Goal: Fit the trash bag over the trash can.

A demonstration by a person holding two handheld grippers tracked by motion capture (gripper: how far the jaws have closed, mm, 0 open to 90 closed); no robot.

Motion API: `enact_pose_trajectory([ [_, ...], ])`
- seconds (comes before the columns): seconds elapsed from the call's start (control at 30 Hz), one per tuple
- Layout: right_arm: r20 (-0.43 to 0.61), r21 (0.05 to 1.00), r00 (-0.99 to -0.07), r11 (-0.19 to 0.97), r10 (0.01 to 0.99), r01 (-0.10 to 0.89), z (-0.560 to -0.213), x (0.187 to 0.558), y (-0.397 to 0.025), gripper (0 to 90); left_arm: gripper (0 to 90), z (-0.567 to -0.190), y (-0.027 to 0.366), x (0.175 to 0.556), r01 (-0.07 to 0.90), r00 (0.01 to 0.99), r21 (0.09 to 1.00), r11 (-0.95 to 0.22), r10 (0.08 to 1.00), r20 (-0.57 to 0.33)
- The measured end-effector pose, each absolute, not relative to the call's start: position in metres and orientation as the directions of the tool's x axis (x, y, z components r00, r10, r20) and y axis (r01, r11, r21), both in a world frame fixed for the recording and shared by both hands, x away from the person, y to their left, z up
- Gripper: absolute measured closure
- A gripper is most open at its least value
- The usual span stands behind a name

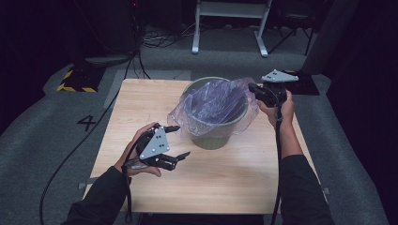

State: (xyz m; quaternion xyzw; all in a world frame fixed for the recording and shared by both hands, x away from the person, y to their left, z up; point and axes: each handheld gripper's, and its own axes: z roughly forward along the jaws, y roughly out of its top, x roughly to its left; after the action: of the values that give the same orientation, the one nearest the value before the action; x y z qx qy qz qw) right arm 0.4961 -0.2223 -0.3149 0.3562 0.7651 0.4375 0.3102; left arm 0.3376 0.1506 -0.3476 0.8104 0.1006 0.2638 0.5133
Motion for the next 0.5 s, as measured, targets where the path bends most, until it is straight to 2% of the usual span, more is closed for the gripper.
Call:
enact_pose_trajectory([
  [0.1, -0.16, 0.892, -0.557, 0.361, 0.815, 0.272, -0.314, 0.497, -0.222, 90.0, 18.7, -0.334, 0.151, 0.349, -0.108, 0.811, 0.888, -0.447, 0.477, 0.339],
  [0.3, -0.163, 0.887, -0.571, 0.374, 0.805, 0.273, -0.314, 0.498, -0.221, 88.4, 17.6, -0.322, 0.145, 0.383, -0.077, 0.739, 0.854, -0.515, 0.545, 0.395],
  [0.37, -0.175, 0.881, -0.572, 0.386, 0.801, 0.271, -0.314, 0.499, -0.22, 88.2, 17.5, -0.318, 0.145, 0.393, -0.071, 0.754, 0.865, -0.497, 0.541, 0.372],
  [0.5, -0.169, 0.883, -0.577, 0.383, 0.799, 0.272, -0.314, 0.501, -0.22, 87.6, 16.2, -0.315, 0.141, 0.411, -0.077, 0.734, 0.83, -0.553, 0.532, 0.423],
])
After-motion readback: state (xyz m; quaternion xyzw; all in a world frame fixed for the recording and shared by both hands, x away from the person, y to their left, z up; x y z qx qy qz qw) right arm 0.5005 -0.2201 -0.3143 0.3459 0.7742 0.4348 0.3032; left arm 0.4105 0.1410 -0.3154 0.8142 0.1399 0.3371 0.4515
